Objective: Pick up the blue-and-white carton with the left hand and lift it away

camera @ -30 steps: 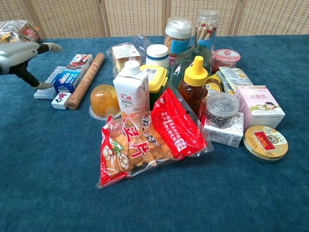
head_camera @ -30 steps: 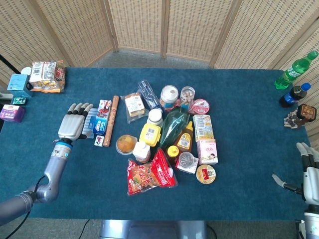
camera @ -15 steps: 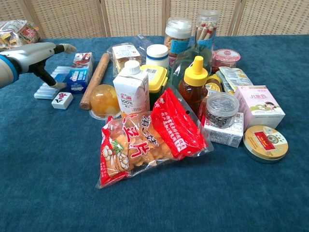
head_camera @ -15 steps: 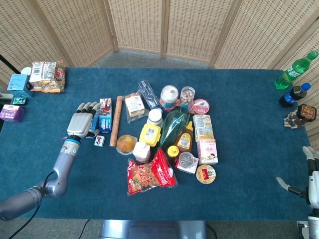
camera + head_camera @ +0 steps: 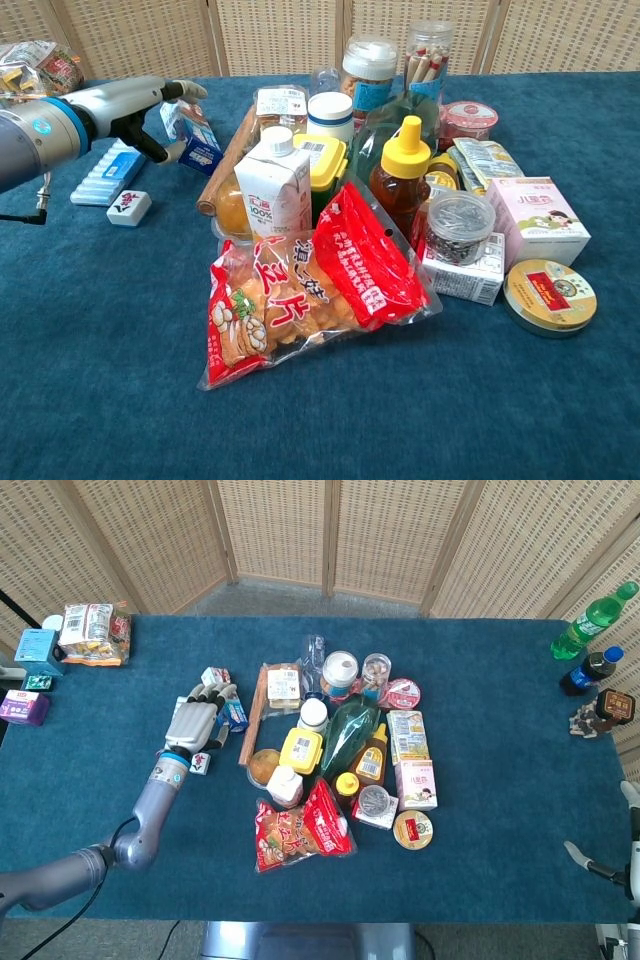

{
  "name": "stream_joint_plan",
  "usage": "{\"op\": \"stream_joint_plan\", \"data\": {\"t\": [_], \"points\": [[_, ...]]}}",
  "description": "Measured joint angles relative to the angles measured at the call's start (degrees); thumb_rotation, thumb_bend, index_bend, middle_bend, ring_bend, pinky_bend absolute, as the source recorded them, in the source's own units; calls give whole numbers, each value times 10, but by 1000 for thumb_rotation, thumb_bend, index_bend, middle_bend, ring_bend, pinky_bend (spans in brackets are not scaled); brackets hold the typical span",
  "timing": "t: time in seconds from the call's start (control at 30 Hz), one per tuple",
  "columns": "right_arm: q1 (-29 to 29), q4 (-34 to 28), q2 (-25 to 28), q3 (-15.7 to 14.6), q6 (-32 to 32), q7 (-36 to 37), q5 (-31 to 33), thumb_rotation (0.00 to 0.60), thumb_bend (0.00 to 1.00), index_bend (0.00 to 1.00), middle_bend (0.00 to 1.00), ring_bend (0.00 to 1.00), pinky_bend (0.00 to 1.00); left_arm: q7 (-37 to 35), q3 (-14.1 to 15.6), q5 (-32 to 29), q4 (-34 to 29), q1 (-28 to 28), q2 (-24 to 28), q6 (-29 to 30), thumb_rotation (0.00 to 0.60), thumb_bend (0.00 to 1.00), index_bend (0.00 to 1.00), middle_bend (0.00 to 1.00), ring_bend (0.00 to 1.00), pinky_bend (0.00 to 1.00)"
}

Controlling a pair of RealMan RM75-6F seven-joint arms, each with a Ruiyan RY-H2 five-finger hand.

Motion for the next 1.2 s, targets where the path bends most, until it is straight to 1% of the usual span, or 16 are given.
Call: {"op": "stream_joint_plan", "data": {"t": [0.13, 0.27, 0.37, 0.47, 0.57, 0.73, 0.9, 1.2], "points": [[-1, -2, 2, 1, 1, -2, -1, 515, 0, 0, 0, 0, 0, -23, 0, -3, -27, 5, 36, -18, 600, 316, 46, 68, 75, 0], [1, -5, 0, 2, -2, -7, -4, 516, 0, 0, 0, 0, 0, -55, 4, -3, -52, 12, 86, -50, 600, 316, 38, 64, 76, 0], [4, -9, -1, 3, -4, -14, -6, 513, 0, 0, 0, 0, 0, -71, 10, -2, -61, 13, 114, -75, 600, 316, 31, 57, 73, 0], [6, -13, -1, 4, -5, -19, -7, 515, 0, 0, 0, 0, 0, -82, 16, -2, -61, 8, 130, -97, 600, 317, 30, 51, 70, 0], [5, -15, -1, 5, -3, -22, -6, 513, 0, 0, 0, 0, 0, -89, 21, 1, -56, -2, 134, -110, 600, 317, 31, 54, 70, 0], [1, -17, 1, 5, -2, -24, -3, 514, 0, 0, 0, 0, 0, -87, 25, 4, -45, -17, 130, -111, 600, 316, 39, 69, 69, 0], [-3, -18, 3, 6, 3, -22, -1, 515, 0, 0, 0, 0, 0, -63, 33, 2, -28, -38, 124, -115, 600, 316, 57, 83, 64, 0], [-8, -14, 3, 9, 5, -19, 6, 513, 0, 0, 0, 0, 0, -10, 65, -11, 2, -68, 113, -132, 600, 316, 81, 95, 51, 0]]}}
